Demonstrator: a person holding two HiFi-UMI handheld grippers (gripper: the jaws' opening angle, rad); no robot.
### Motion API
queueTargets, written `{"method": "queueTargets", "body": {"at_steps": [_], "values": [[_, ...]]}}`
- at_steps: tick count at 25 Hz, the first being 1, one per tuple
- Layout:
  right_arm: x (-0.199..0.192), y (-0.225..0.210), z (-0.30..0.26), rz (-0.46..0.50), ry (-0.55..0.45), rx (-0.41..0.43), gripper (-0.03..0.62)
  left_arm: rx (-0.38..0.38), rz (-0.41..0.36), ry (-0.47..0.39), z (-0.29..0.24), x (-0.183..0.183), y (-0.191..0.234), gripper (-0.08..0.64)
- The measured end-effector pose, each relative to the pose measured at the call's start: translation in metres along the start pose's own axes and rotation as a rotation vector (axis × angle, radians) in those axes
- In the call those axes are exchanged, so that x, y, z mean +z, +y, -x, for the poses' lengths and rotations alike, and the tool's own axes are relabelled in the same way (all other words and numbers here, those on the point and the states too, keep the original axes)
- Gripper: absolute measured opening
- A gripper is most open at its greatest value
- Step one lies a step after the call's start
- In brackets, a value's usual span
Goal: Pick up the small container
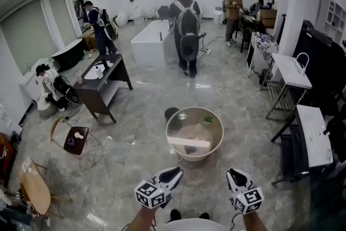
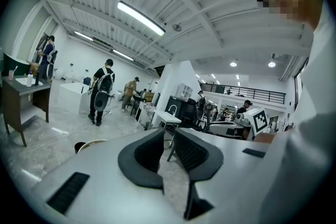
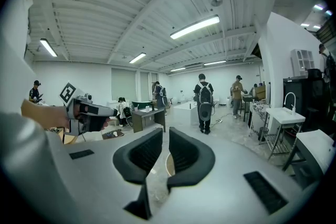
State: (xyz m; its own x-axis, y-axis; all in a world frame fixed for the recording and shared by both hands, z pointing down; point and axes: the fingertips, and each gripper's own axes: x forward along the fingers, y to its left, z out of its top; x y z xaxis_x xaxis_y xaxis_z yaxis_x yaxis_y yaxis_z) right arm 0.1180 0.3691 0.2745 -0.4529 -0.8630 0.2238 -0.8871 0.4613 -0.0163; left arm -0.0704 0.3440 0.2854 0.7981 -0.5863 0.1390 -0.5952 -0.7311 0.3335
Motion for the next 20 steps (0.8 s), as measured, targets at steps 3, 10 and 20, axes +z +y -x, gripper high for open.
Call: {"method": "queueTargets", "body": {"at_steps": [3, 10, 20], "values": [[-0.001, -0.002, -0.002, -0.004, 0.007, -0.006, 0.094, -0.001, 0.014, 0.006, -0.001, -0.001, 0.003, 0.098], [0.002, 0.000, -0.010, -0.018, -0.002, -0.017, 0.205, 0.001, 0.033, 0.005, -0.003, 0.000, 0.012, 0.202], [0.000, 0.004, -0.019, -0.047, -0.001, -0.027, 0.308, -0.018, 0.058, 0.000, -0.001, 0.000, 0.024, 0.311]]}}
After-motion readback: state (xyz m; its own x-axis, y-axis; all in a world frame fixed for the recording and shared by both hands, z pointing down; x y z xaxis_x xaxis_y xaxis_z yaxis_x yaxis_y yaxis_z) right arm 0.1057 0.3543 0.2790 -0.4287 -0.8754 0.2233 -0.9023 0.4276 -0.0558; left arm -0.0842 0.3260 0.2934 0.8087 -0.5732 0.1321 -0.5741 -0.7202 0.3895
